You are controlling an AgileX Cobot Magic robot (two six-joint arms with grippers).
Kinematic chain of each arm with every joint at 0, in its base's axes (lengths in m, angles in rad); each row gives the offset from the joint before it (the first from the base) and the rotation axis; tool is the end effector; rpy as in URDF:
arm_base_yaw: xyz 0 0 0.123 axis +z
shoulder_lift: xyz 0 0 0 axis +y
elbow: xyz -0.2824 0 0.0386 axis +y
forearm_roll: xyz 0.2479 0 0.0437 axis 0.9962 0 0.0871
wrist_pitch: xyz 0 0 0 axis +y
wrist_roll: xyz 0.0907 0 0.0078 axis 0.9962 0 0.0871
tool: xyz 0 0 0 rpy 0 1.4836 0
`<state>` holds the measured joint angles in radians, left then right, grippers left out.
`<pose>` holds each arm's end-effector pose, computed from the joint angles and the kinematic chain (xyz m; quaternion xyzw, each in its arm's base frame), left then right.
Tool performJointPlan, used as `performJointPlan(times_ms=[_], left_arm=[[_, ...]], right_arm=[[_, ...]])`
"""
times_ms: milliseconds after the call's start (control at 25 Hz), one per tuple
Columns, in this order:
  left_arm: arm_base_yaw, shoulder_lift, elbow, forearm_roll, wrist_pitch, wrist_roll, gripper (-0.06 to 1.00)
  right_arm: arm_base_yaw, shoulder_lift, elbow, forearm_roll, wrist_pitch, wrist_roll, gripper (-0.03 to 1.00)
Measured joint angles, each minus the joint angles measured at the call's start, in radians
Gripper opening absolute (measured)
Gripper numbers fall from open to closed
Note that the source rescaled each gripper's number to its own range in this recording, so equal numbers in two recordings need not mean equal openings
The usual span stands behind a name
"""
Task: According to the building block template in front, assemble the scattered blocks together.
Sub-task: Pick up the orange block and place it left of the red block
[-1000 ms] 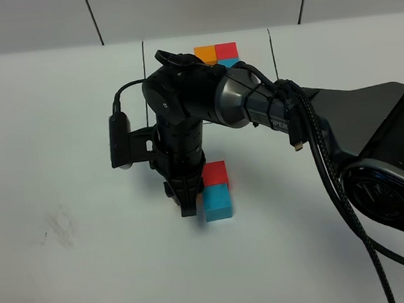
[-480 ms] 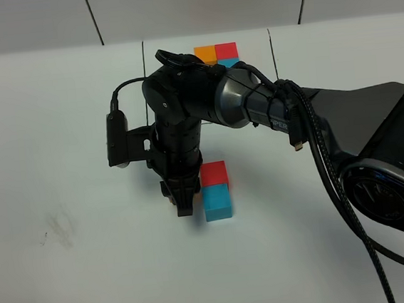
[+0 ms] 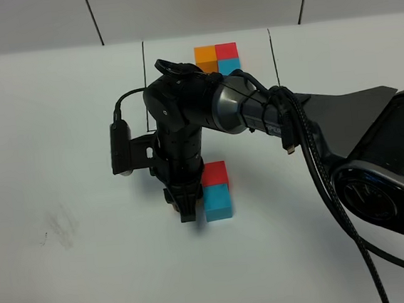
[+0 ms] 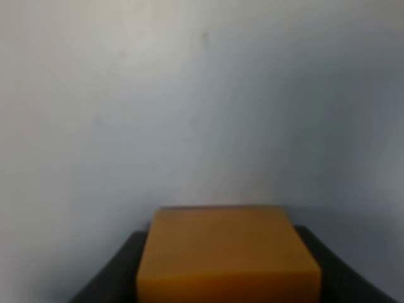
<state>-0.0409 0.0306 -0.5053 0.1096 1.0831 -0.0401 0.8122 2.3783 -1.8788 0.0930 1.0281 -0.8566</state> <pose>-0.0016 0.0089 0.2774 -0.0017 0.8641 0.0344 0.5021 0.3257 0.3542 0.1200 -0.7242 0.6853 0.0398 0.0660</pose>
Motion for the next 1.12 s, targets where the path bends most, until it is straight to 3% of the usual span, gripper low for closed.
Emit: performJointPlan(times_ms=[1120], left_arm=[[0.000, 0.000, 0.000, 0.000, 0.000, 0.000, 0.00]], right_arm=[[-0.034, 0.001, 0.000, -0.015, 0.006, -0.021, 0.43]])
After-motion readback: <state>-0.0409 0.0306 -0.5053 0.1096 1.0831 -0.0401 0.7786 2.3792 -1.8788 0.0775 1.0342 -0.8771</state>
